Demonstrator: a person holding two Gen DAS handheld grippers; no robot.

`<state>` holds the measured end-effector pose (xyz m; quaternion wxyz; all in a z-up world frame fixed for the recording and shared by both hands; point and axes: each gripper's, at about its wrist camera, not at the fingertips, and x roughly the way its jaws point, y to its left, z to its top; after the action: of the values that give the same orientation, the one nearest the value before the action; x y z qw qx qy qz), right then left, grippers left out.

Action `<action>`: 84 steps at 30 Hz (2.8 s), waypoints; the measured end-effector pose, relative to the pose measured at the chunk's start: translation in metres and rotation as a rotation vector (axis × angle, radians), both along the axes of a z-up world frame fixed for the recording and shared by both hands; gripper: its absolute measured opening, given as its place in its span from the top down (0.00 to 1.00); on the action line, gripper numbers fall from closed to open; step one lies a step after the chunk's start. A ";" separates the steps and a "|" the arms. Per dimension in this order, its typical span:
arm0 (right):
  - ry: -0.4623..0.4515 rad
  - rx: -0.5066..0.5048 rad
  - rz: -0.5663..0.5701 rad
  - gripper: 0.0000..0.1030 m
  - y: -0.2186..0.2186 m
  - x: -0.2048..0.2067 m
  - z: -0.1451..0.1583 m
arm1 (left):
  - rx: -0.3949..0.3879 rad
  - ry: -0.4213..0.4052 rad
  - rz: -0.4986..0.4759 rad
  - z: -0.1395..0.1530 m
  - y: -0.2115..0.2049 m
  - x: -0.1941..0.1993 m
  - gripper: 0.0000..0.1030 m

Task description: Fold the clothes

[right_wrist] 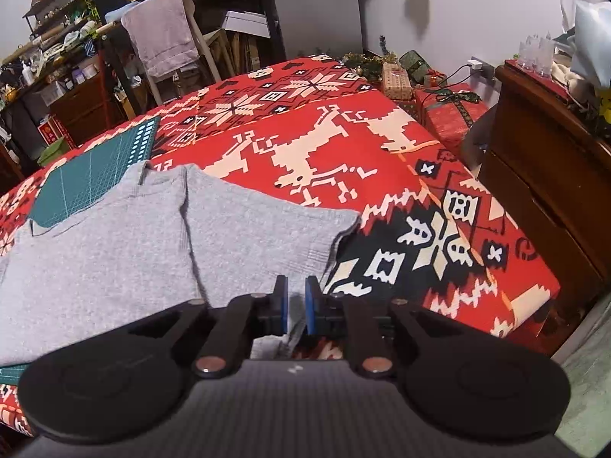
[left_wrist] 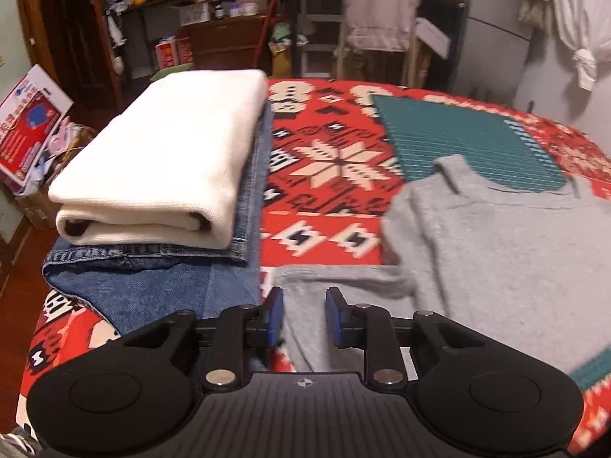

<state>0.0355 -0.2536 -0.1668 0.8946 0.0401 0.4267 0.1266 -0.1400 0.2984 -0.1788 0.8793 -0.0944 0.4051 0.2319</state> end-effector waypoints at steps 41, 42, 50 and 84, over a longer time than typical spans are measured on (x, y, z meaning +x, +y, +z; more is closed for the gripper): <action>-0.064 0.071 1.098 0.88 0.305 -0.106 0.014 | -0.131 -0.113 0.031 0.017 0.027 -0.052 0.74; -0.062 0.074 1.145 0.88 0.320 -0.117 0.013 | -0.130 -0.111 0.026 0.021 0.028 -0.055 0.69; -0.113 -0.001 1.359 0.88 0.395 -0.177 -0.005 | -0.126 -0.122 -0.001 0.045 0.029 -0.098 0.66; 0.128 0.293 0.896 0.91 0.358 -0.062 -0.023 | -0.260 -0.132 0.016 0.018 0.023 -0.107 0.66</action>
<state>-0.0263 0.1042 -0.1899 0.7086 -0.0143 0.4337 0.5564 -0.2466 0.3215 -0.1605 0.8826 -0.2259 0.3721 0.1775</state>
